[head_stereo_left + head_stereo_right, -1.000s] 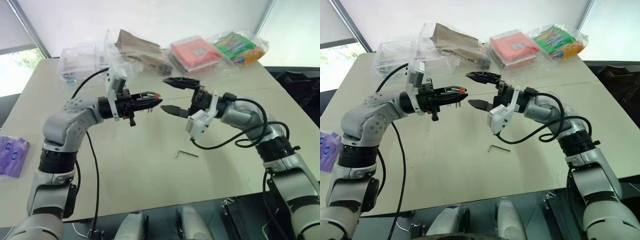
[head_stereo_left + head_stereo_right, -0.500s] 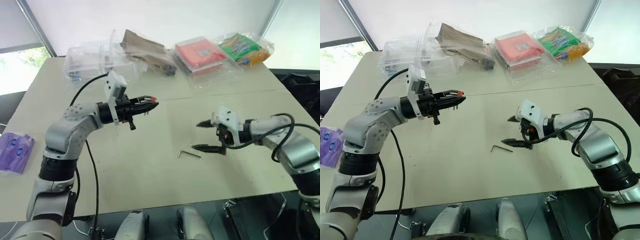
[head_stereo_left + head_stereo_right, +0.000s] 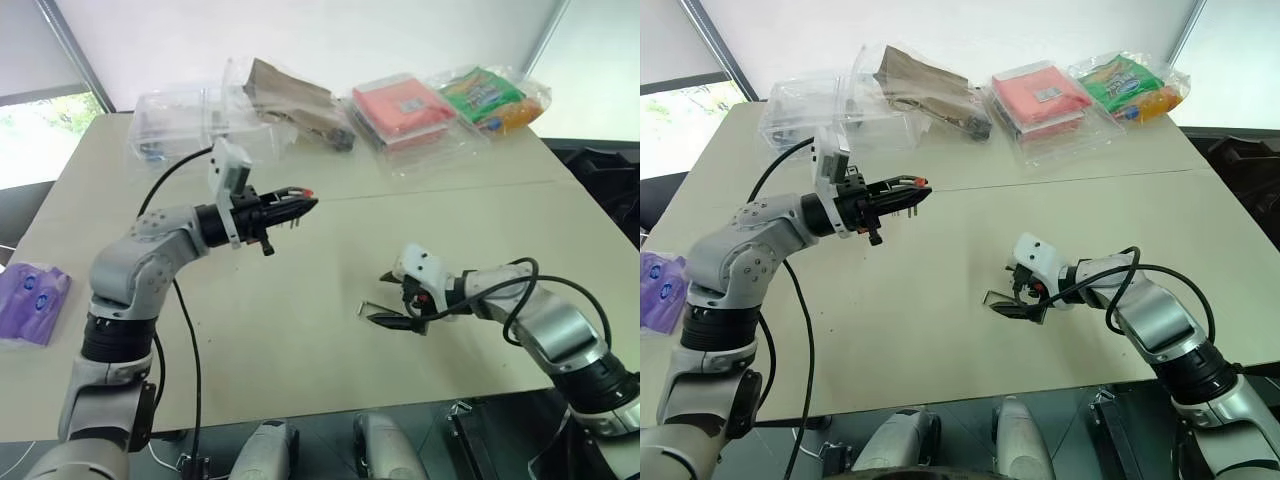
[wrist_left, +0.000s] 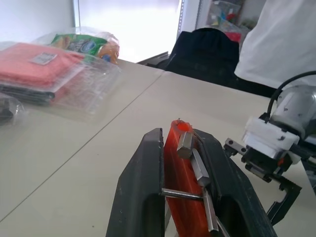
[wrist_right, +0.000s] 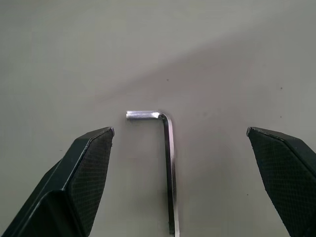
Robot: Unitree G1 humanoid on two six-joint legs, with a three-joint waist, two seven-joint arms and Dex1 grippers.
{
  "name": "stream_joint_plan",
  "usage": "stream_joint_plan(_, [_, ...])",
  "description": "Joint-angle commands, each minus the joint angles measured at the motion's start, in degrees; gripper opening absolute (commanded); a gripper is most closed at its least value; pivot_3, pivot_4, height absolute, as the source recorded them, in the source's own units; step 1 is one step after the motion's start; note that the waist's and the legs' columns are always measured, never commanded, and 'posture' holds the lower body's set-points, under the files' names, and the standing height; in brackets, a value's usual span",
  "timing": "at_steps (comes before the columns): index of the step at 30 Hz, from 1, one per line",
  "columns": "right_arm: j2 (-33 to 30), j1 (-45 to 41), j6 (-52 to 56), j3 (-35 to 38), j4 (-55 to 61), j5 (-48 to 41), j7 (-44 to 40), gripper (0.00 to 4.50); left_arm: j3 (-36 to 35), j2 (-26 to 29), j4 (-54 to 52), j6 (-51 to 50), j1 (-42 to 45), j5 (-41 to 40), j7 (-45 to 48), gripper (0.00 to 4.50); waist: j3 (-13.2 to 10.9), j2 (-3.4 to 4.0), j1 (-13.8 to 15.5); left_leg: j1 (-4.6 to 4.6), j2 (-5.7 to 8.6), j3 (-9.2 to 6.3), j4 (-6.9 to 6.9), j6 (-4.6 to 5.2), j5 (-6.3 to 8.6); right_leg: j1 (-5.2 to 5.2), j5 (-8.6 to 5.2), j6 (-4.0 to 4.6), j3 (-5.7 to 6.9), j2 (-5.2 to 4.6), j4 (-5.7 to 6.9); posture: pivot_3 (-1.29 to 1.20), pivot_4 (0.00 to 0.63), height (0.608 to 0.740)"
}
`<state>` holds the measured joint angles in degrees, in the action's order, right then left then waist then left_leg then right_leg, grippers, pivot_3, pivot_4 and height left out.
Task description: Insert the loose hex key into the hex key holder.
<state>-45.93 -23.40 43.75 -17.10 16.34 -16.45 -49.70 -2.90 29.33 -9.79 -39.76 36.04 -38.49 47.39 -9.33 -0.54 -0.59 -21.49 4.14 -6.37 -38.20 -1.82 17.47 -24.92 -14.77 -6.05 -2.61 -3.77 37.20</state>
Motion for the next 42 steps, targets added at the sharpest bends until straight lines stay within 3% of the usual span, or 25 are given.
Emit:
stream_joint_plan(1, [0.75, 0.00, -1.42, -1.02, 0.15, 3.02, 1.33, 4.48, -1.78, 0.39, -2.69, -0.19, 0.85, -1.43, -0.53, 0.27, 0.00, 0.00, -0.01, 0.00, 0.00, 0.00, 0.00, 0.00, 0.00, 0.00, 0.00, 0.00, 0.00, 0.00, 0.00, 0.00, 0.150, 0.740])
stream_joint_plan(3, [0.59, 0.34, -2.41, -1.72, 0.16, 4.62, 1.38, 4.48, -1.77, 0.44, -2.95, -0.23, 0.67, -1.47, -0.74, 0.27, 0.00, 0.00, -0.02, 0.00, 0.00, -0.01, 0.00, 0.00, 0.00, 0.00, 0.00, 0.00, 0.00, 0.00, 0.00, 0.00, 0.150, 0.740])
stream_joint_plan(6, [0.43, 0.75, -3.79, -2.42, 0.01, 6.67, 1.42, 3.75, -1.77, 0.40, -3.17, -0.27, 0.53, -1.46, -1.04, 0.27, 0.01, -0.01, -0.04, 0.01, -0.01, 0.00, 0.00, -0.01, 0.00, 0.01, 0.00, 0.00, 0.00, 0.02, 0.00, 0.00, 0.150, 0.740])
stream_joint_plan(13, [0.16, 1.14, -6.99, -3.86, 0.39, 10.37, 1.61, 0.15, -1.59, 0.52, -3.30, -0.02, -0.07, -1.21, -1.35, 0.27, 0.02, -0.03, 0.02, 0.04, 0.00, -0.01, -0.01, -0.02, -0.01, 0.05, 0.00, 0.00, 0.01, 0.05, 0.00, 0.00, 0.150, 0.740])
stream_joint_plan(14, [0.23, 1.16, -7.00, -3.74, 0.48, 10.59, 1.62, 0.03, -1.56, 0.56, -3.30, 0.03, -0.19, -1.17, -1.29, 0.27, 0.02, -0.03, 0.02, 0.04, 0.00, 0.00, -0.02, -0.02, -0.01, 0.05, 0.00, 0.00, 0.01, 0.04, 0.00, 0.00, 0.150, 0.740])
stream_joint_plan(19, [3.56, -0.46, -6.83, -0.17, -1.59, 11.96, 6.89, 0.03, -1.46, 0.24, -3.36, 0.18, -0.39, -1.18, -1.47, 0.27, 0.03, -0.04, -0.01, 0.04, 0.00, -0.02, -0.02, -0.02, -0.01, 0.06, 0.00, 0.00, 0.02, 0.04, 0.00, 0.00, 0.150, 0.740])
stream_joint_plan(22, [13.06, -5.16, -18.83, 7.00, -7.03, 12.75, 18.69, 0.03, -0.83, -0.64, -2.67, 0.64, 0.07, -0.76, -1.73, 0.27, 0.03, -0.05, -0.20, 0.04, 0.00, 0.00, -0.02, -0.07, -0.04, 0.04, 0.00, 0.00, 0.00, 0.04, 0.02, 0.00, 0.150, 0.740])
stream_joint_plan(28, [30.07, -15.55, -30.78, 19.58, -11.88, 4.34, 29.95, 0.03, 0.26, -2.28, -0.43, 1.72, 1.40, 0.31, -1.44, 0.27, 0.02, -0.04, -0.34, -0.05, -0.02, 0.03, 0.14, -0.13, -0.07, -0.24, 0.00, 0.00, -0.03, 0.06, 0.12, 0.00, 0.150, 0.740])
stream_joint_plan(35, [42.06, -19.72, -35.37, 21.94, -11.46, -5.43, 29.10, 0.03, 1.28, -3.89, 3.48, 2.99, 3.77, 1.87, -0.49, 0.27, 0.03, -0.04, -0.41, -0.04, 0.02, -0.01, 0.09, -0.13, -0.07, -0.16, 0.00, -0.01, 0.01, 0.06, 0.12, 0.00, 0.150, 0.740])
stream_joint_plan(42, [45.67, -17.02, -32.91, 17.99, -8.96, -9.84, 25.23, 0.03, 1.18, -6.90, 8.11, 4.54, 7.18, 2.90, -1.45, 0.27, 0.04, -0.02, -0.69, -0.04, 0.01, -0.01, 0.11, -0.12, -0.07, -0.21, 0.00, -0.01, 0.01, 0.07, 0.15, 0.00, 0.150, 0.740])
